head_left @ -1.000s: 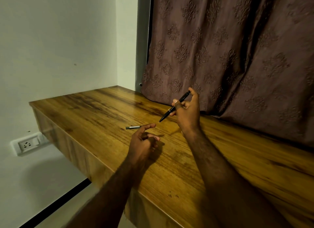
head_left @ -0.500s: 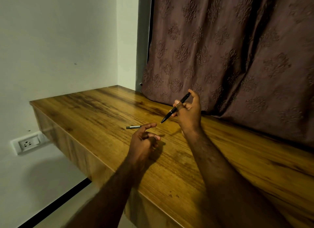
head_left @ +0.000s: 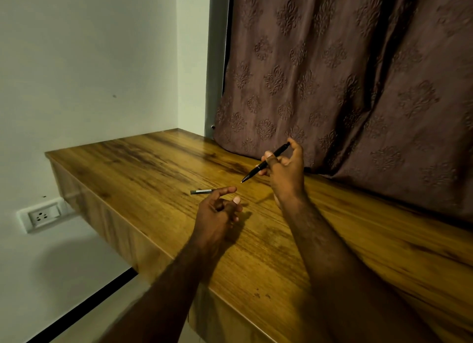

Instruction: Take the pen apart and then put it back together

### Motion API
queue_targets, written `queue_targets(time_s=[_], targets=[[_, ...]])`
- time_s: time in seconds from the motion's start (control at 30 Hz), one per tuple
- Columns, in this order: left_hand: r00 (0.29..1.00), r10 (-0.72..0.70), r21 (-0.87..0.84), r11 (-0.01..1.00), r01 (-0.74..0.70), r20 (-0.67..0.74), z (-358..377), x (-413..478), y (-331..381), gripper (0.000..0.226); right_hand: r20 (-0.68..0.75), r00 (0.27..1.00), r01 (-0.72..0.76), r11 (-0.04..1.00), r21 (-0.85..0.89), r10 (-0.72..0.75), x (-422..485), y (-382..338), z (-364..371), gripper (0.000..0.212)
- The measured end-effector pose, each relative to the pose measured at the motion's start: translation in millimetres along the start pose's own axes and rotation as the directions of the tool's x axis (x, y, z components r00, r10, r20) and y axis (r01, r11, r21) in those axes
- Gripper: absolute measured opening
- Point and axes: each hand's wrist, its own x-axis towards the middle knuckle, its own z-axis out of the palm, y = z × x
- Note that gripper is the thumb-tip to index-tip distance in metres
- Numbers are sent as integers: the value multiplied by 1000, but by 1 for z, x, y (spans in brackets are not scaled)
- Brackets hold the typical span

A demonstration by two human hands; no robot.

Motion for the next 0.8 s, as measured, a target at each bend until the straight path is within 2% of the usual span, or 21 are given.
queue_targets(time_s=[0.2,0.4,0.57,0.8], targets=[[1000,19,5,1000,-19,-8,1,-1,0,34,-91,996,29,999,39,-25,1,3,-1,53],[1000,19,-19,1000,-20,-6,2,-2,5,43,-75,997,35,999,32,-32,-3,1,2,59],[1000,20,-38,999,-21,-16,3,-2,6,48,-85,995,55,997,45,-51,-3,2,1,54],[1000,18,-38,999,-19,-17,3,-1,7,54,-89,994,60,997,53,-55,-1,6,0,67]])
